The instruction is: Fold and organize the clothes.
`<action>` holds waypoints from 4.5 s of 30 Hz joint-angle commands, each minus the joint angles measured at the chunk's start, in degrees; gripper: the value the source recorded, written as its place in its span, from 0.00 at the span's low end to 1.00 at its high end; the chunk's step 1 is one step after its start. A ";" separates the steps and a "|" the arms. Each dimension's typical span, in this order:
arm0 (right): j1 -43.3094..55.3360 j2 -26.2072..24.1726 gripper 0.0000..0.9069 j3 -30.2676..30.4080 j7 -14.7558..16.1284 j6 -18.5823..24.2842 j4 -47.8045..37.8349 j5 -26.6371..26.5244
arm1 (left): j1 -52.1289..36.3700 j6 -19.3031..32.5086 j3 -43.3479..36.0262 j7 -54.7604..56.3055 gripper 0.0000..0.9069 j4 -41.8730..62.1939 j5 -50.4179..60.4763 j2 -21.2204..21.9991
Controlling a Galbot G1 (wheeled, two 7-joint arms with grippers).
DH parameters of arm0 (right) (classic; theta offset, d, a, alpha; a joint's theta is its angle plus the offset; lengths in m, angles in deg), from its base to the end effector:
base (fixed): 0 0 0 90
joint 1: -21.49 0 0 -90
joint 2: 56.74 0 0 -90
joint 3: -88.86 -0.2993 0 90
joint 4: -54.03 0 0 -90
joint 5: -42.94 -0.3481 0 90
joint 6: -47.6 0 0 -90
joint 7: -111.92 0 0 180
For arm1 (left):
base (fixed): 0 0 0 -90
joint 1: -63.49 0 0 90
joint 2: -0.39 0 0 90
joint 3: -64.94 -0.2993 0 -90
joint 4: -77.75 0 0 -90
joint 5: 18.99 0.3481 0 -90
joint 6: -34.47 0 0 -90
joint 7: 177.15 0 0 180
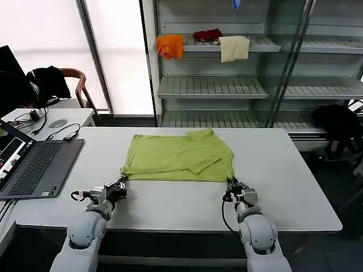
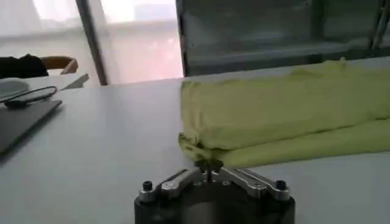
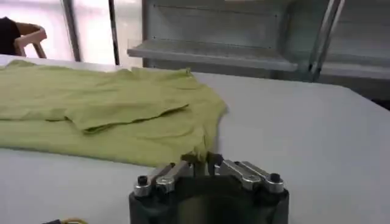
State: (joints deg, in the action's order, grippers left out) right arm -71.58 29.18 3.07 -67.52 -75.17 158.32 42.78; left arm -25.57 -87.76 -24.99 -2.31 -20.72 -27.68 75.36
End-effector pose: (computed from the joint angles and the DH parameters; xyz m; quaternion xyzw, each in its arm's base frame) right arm 0.3244 0.0095 -0.2323 0.0369 -0.9807 0.0380 0.1882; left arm 0.3403 0.0647 -0.2450 -0.0430 -0.9740 -0.0474 0.2172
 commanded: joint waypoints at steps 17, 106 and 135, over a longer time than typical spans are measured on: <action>-19.95 -1.59 0.00 1.43 -0.47 -0.51 20.91 -2.32 | 26.01 -0.88 8.43 3.99 0.00 -23.78 -11.21 -2.87; 32.18 7.96 1.00 2.81 -0.39 -0.60 -37.05 0.45 | -21.58 -1.06 -7.97 -2.02 1.00 22.85 -12.56 -9.19; 28.27 9.08 0.00 3.78 2.41 -0.50 -34.50 2.74 | -18.60 -0.92 -7.12 -4.82 0.01 18.08 -11.47 -9.34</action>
State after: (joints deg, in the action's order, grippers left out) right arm -42.34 35.41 6.72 -65.29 -75.47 122.91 45.94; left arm -44.52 -88.62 -32.06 -6.22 -0.44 -39.36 66.03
